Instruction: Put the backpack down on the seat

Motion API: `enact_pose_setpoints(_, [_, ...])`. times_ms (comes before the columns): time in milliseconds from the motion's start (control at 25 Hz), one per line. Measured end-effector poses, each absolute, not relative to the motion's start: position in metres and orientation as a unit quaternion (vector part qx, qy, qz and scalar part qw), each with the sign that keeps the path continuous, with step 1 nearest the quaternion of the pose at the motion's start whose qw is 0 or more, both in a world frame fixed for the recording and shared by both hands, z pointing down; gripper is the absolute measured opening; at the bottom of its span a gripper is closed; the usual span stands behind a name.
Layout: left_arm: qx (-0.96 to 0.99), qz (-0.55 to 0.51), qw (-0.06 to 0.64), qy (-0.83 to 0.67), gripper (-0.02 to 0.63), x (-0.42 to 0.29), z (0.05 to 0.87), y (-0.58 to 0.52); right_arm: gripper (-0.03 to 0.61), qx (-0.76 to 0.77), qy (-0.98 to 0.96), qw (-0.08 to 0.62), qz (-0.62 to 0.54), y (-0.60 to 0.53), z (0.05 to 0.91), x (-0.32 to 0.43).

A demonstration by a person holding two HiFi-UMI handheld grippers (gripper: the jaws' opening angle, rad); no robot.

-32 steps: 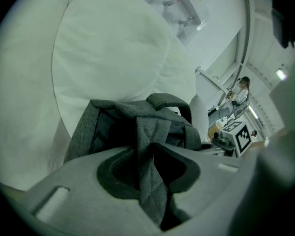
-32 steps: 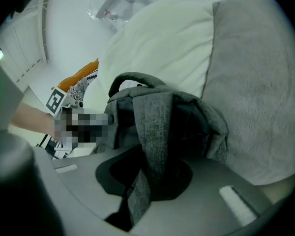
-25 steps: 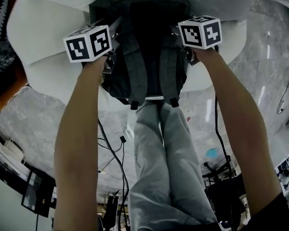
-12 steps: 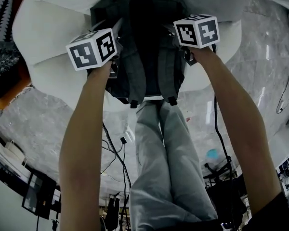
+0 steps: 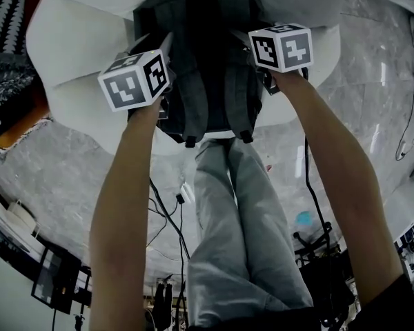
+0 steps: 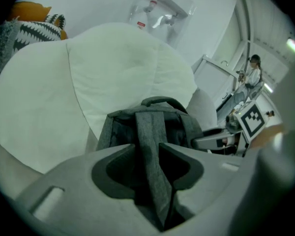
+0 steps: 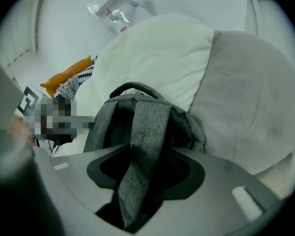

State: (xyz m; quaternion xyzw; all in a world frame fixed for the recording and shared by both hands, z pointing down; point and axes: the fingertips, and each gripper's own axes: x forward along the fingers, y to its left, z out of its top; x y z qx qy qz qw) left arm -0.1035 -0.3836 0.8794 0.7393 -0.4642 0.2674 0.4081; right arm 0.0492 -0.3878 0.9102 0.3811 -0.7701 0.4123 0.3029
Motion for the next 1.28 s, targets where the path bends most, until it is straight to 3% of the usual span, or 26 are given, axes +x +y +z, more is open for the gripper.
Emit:
enact_pose_setpoints(280, [0.751,0.351,0.334,-0.448,0.132,-0.101,0.861,-0.356,0.184,0.421,-0.744,0.341,0.392,-0.373,0.896,0.071])
enact_pose_setpoints(480, [0.745,0.351,0.337,-0.456,0.087,-0.096,0.849,-0.339,0.144,0.444,-0.73,0.343,0.391,-0.359,0.885,0.08])
enact_pose_setpoints(720, [0.73,0.348,0.334,-0.484,0.0,-0.101,0.83,-0.324,0.04,0.472,-0.725,0.338,0.372,-0.345,0.86,0.084])
enact_pose_setpoints(800, [0.72,0.345,0.336,-0.499,0.0,-0.105,0.823,-0.318,0.007,0.48,-0.72,0.332,0.375,-0.336,0.852,0.086])
enact_pose_setpoints(1280, [0.724,0.296,0.348,-0.516,0.0,-0.073,0.76,-0.274,0.006,0.459,-0.745,0.333,0.351,-0.283,0.803,0.073])
